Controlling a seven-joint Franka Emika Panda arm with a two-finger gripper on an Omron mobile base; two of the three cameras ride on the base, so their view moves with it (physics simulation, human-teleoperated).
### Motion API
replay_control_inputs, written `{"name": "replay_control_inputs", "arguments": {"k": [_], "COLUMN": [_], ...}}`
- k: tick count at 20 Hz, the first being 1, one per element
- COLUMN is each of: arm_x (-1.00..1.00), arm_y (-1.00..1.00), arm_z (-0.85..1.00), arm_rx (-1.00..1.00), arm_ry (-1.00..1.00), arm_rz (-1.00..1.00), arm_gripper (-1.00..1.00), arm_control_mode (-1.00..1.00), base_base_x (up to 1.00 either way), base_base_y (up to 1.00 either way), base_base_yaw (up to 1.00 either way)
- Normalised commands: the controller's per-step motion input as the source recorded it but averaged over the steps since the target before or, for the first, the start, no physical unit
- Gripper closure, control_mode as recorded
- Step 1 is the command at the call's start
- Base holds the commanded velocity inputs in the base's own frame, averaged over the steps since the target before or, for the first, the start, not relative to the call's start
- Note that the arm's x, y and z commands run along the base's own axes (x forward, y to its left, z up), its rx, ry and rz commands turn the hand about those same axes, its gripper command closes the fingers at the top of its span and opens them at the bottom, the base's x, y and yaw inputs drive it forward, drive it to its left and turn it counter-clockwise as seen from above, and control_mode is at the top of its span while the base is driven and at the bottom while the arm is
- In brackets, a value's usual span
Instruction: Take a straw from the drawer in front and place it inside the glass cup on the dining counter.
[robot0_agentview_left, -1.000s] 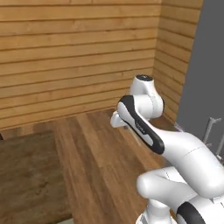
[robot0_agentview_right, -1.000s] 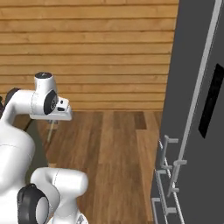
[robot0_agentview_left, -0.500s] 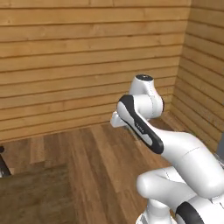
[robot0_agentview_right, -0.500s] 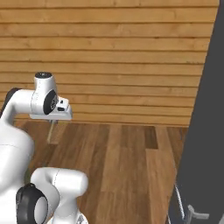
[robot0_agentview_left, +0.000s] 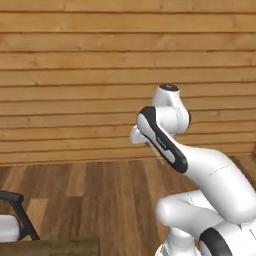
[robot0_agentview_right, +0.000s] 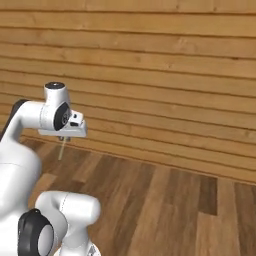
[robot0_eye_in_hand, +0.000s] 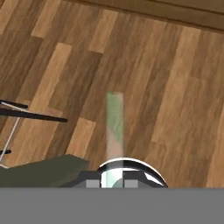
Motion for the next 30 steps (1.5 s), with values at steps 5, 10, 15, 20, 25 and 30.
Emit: {"name": "replay_control_inputs", "arguments": {"k": [5,10,15,20,25,30], "arm_x": [0.00,0.00,0.00,0.00,0.00,0.00], "arm_y": [0.00,0.00,0.00,0.00,0.00,0.00], "arm_z": [0.00,0.00,0.00,0.00,0.00,0.00], "arm_rx": [0.00,0.00,0.00,0.00,0.00,0.00], "arm_ry": [0.00,0.00,0.00,0.00,0.00,0.00], "arm_rz": [0.00,0.00,0.00,0.00,0.00,0.00], "arm_gripper": [1.00,1.00,1.00,1.00,1.00,1.00], "arm_control_mode": [1.00,1.00,1.00,1.00,1.00,1.00], "base_base_x": [1.00,1.00,1.00,0.94,0.88,0.82], "base_base_y": [0.00,-0.04,-0.15,-0.28,-0.25,-0.29], "base_base_yaw": [0.66,0.70,0.74,0.78,0.80,0.80]}}
